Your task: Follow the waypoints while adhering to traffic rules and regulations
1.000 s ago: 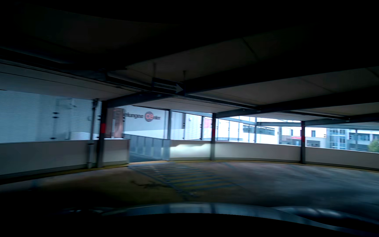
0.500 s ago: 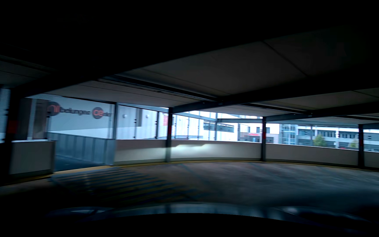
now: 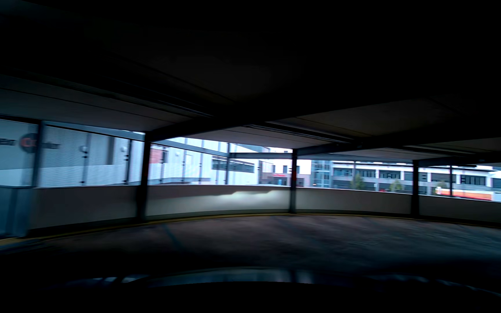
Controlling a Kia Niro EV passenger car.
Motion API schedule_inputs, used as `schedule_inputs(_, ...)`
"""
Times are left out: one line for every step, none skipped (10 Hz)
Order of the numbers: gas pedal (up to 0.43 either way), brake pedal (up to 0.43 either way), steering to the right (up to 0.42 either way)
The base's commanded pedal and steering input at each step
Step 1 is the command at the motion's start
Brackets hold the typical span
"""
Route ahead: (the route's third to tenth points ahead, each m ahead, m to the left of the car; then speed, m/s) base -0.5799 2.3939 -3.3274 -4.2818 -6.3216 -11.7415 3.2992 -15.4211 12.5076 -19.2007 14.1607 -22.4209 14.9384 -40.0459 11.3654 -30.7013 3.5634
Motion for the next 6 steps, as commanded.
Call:
schedule_inputs(0.039, 0.000, 0.558)
schedule_inputs(0.039, 0.000, 0.568)
schedule_inputs(0.039, 0.000, 0.579)
schedule_inputs(0.039, 0.000, 0.584)
schedule_inputs(0.039, 0.000, 0.589)
schedule_inputs(0.039, 0.000, 0.593)
